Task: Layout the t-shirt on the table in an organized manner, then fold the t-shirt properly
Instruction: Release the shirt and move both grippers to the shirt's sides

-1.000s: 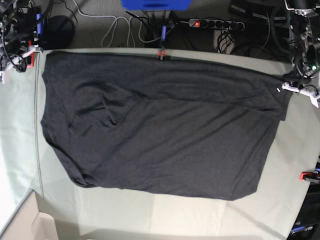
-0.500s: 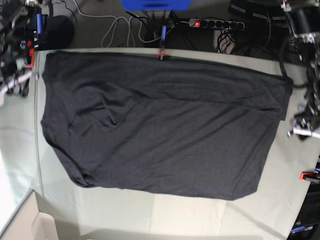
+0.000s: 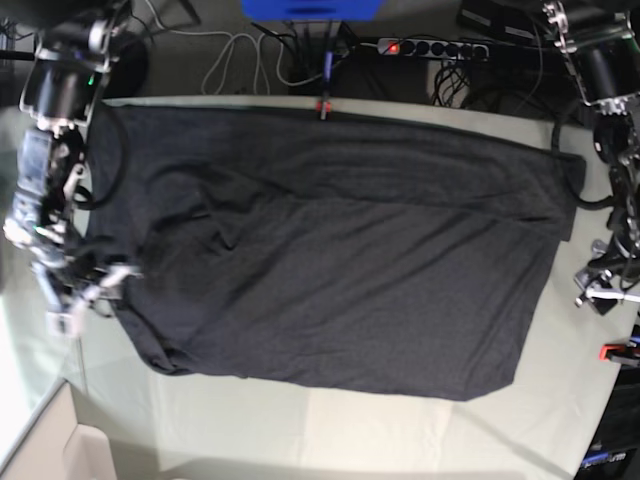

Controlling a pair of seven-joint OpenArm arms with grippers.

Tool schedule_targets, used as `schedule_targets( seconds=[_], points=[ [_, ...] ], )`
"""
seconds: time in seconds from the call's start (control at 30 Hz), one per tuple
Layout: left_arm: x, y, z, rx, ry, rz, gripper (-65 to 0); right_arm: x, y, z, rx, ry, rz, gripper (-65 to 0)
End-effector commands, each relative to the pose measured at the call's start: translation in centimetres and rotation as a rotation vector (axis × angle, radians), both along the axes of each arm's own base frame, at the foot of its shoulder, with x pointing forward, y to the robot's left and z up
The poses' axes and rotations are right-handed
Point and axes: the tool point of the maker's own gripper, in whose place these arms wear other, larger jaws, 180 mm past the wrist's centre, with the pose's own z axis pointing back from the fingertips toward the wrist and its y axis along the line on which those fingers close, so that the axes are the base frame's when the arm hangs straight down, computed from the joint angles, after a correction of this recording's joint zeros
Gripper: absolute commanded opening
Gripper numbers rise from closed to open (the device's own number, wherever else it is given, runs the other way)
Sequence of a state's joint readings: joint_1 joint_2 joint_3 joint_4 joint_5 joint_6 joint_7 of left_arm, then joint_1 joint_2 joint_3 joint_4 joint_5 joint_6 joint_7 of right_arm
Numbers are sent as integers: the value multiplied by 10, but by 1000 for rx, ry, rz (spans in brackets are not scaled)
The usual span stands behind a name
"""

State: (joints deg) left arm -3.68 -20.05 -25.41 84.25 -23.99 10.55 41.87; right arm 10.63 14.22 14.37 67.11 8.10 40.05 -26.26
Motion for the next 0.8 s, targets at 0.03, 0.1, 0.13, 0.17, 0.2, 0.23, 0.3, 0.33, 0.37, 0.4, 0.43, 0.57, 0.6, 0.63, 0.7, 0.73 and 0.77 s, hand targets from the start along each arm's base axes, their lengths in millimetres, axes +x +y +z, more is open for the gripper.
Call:
schedule_targets(
  seconds=[0.03, 0.1, 0.13, 0.17, 0.2, 0.23, 0.3, 0.33, 0.37, 0.4, 0.43, 0.57, 0.6, 0.63, 0.7, 0.73, 0.77],
  points=[
    [5, 8, 16, 32, -36, 6, -231, 21, 9, 8, 15, -53, 45, -313],
    [-1, 12, 13, 33, -25, 15, -231, 35, 8, 0, 21, -63, 27, -313],
    [-4, 15, 12, 32, -23, 25, -231, 41, 6, -4, 23, -65, 8, -313],
    [-5, 18, 14, 32, -27, 35, -231, 46, 3, -8, 22, -67, -13, -313],
    [-6, 19, 14, 32, -29, 39, -231, 52, 3, -10, 25, -70, -24, -312],
    [-7, 21, 14, 31, -30, 44, -231, 57, 0, -12, 25, -73, -47, -310],
    [-7, 21, 14, 31, -28, 44, -231, 68, -16, -16, 6, -84, -114, -296],
    [-7, 21, 14, 31, -28, 44, -231, 71, -21, -17, 1, -94, -140, -291],
    [-10, 21, 11, 31, -21, 44, -231, 76, -28, -17, -5, -106, -172, -289],
    [-12, 21, 9, 32, -13, 44, -231, 77, -33, -18, -9, -116, -199, -288],
    [-12, 21, 9, 32, -13, 43, -231, 79, -39, -18, -14, -131, -228, -288],
    [-11, 18, 7, 31, -10, 36, -231, 82, -52, -19, -19, -170, -288, -289],
    [-11, 18, 7, 31, -9, 35, -231, 83, -52, -19, -16, -174, -291, -289],
    [-12, 17, 7, 27, -10, 34, -231, 82, -53, -20, -16, -176, -294, -289],
    [-12, 17, 6, 25, -9, 34, -231, 81, -53, -19, -16, -182, -295, -289],
    [-12, 17, 6, 25, -9, 34, -231, 81, -52, -20, -14, -182, -294, -289],
    [-12, 17, 6, 24, -8, 35, -231, 81, -50, -20, -12, -182, -293, -289]
  ],
)
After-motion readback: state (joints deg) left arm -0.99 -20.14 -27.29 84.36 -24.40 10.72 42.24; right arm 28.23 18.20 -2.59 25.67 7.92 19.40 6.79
